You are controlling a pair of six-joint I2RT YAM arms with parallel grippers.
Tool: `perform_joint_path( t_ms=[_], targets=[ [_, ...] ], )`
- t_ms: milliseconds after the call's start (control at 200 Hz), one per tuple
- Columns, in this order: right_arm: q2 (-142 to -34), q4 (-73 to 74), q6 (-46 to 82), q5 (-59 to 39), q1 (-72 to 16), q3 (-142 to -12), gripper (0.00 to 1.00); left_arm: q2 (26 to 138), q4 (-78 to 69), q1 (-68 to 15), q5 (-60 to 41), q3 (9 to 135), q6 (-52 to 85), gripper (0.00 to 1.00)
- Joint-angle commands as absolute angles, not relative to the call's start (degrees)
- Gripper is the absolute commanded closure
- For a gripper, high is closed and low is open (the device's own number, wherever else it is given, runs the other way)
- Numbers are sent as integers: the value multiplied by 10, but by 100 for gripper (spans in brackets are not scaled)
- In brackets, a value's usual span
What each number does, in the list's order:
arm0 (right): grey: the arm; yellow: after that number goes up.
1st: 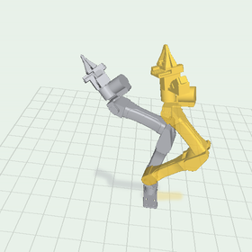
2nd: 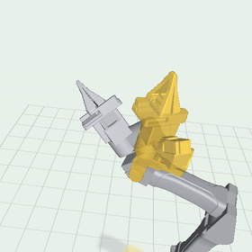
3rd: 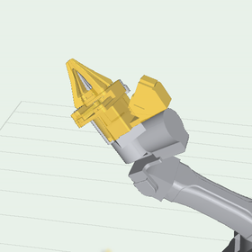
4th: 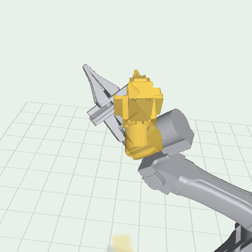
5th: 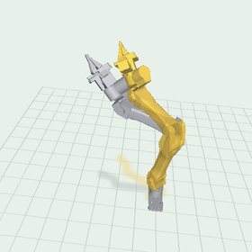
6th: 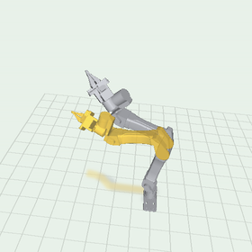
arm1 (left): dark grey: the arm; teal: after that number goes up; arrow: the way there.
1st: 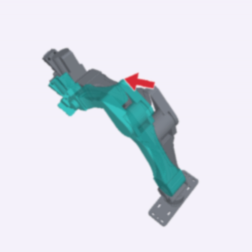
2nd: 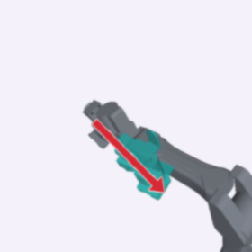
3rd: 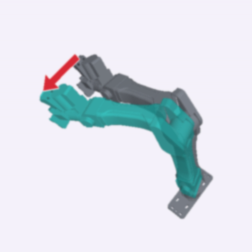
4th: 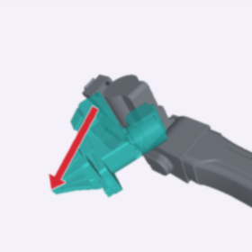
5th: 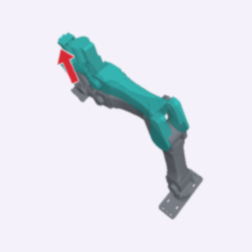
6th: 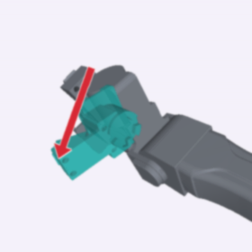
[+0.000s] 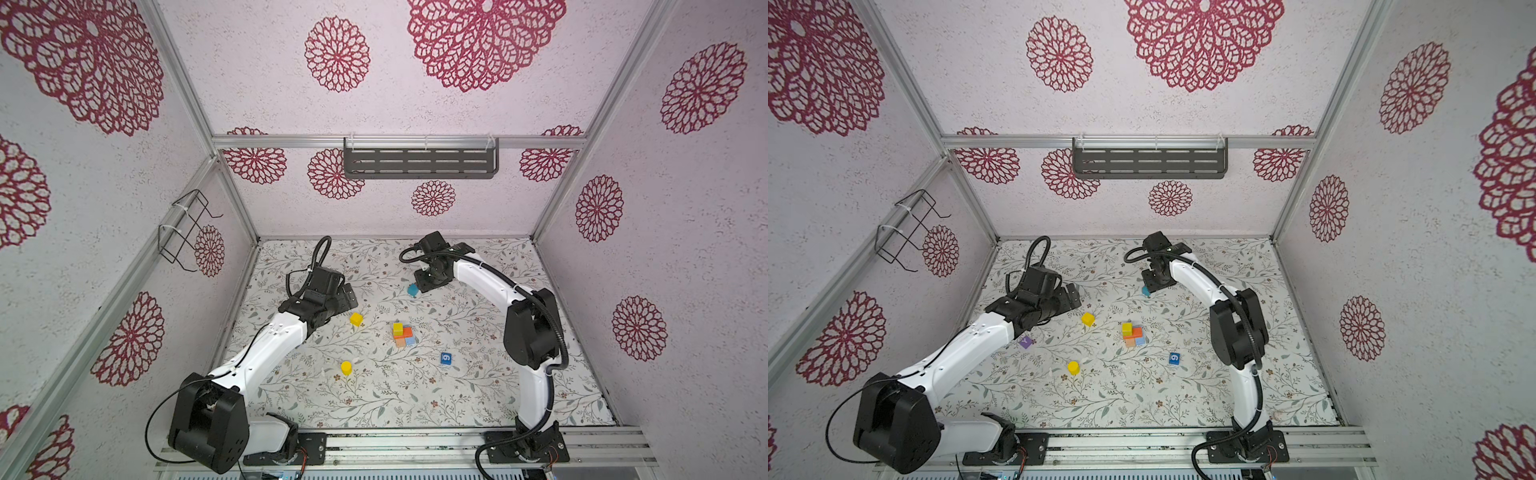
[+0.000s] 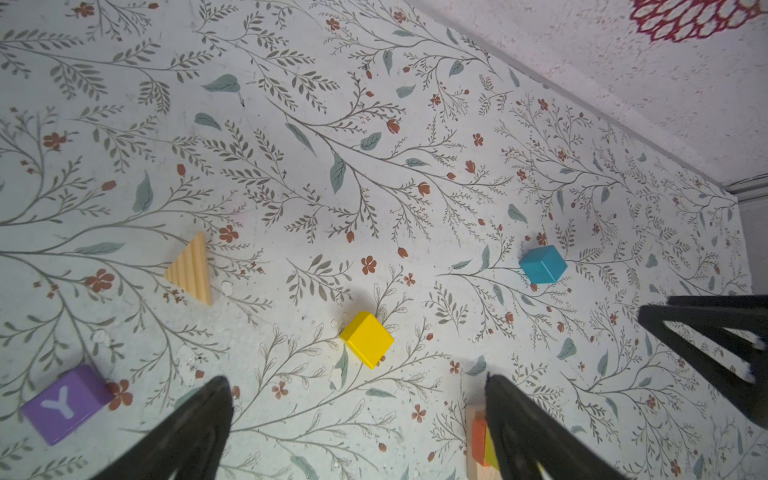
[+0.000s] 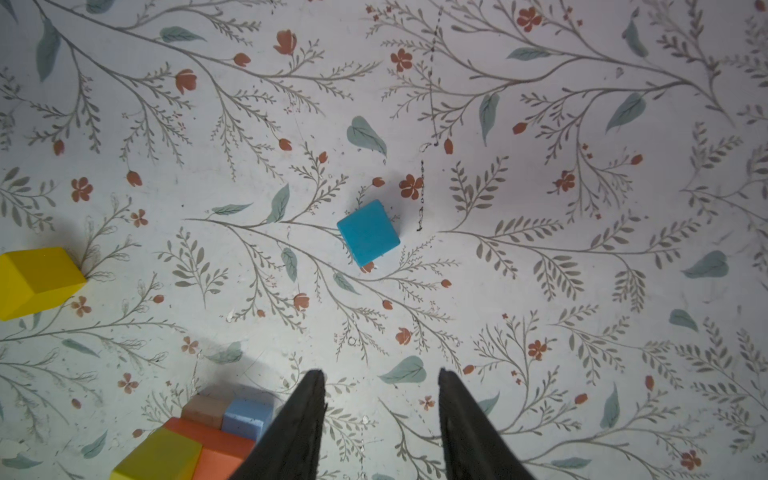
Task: Build the wood block tower
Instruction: 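Raise the right gripper and move it to the teal cube, then lower the right gripper onto the teal cube and grasp it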
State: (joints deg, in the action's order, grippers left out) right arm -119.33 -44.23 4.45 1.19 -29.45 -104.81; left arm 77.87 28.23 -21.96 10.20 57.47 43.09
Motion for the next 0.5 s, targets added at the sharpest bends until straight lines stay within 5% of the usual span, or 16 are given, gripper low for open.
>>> perform_joint_path(
  t_ms=[0, 495],
  targets=[
    [-1214, -447, 16, -5, -284, -1094, 48, 787, 304, -216, 93, 589, 426, 3],
    [-1330, -453, 2, -16, -282, -1196, 40, 784, 355, -215, 108, 615, 410, 3]
  ],
)
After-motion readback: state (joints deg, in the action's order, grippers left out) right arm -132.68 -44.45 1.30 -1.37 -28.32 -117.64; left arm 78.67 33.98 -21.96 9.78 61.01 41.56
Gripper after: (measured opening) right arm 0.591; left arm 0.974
